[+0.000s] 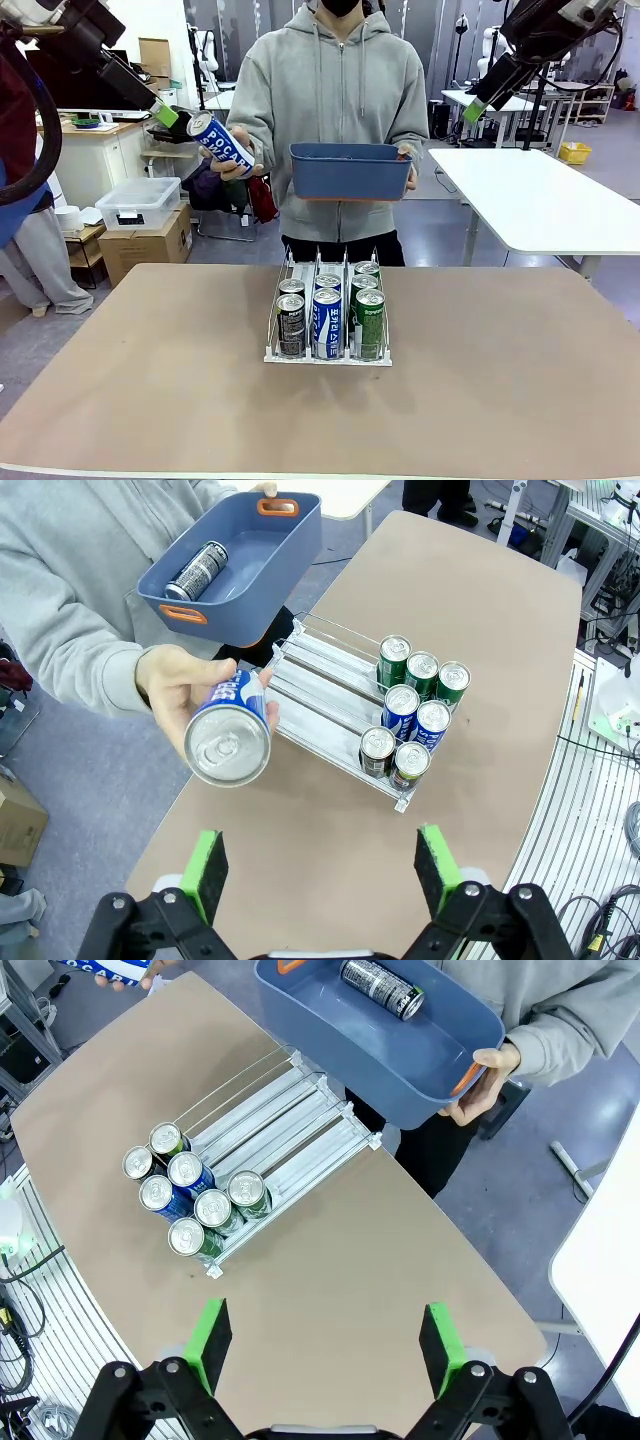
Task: Fill the beverage cans into the dispenser.
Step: Pick up the Ionic drink handed by the human.
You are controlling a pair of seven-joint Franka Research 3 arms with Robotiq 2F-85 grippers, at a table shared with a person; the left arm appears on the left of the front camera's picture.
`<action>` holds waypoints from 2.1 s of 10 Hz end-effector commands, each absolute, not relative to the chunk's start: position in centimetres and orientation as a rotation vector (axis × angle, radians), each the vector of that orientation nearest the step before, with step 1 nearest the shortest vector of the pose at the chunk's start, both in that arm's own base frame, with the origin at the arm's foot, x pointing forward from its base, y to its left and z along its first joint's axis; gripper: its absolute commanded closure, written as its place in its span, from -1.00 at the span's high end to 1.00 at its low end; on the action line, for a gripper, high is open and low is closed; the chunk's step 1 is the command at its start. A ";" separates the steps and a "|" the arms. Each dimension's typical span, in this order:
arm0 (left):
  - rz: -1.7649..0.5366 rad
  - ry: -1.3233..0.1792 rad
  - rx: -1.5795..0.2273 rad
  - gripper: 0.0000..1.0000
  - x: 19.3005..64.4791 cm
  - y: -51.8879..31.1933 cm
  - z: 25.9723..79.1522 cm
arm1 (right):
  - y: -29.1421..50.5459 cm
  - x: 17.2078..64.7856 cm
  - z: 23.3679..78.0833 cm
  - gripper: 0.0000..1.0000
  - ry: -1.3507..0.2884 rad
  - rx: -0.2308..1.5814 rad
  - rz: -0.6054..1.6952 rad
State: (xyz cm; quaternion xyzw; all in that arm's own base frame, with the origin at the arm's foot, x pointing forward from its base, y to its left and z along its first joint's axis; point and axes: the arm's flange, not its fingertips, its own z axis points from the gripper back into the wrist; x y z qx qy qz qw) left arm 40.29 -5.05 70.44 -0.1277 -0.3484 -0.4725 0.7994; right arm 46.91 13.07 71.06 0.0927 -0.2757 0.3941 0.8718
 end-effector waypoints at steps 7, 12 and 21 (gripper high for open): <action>-1.007 -0.748 -0.271 1.00 40.4 -4.9 70.4 | 12.9 46.7 71.0 1.00 -0.576 0.193 0.823; -1.007 -0.748 -0.271 1.00 40.4 -4.9 70.4 | 12.9 46.7 71.0 1.00 -0.576 0.193 0.823; -1.014 -0.748 -0.274 1.00 40.3 -5.1 70.4 | 12.9 46.7 71.0 1.00 -0.576 0.193 0.823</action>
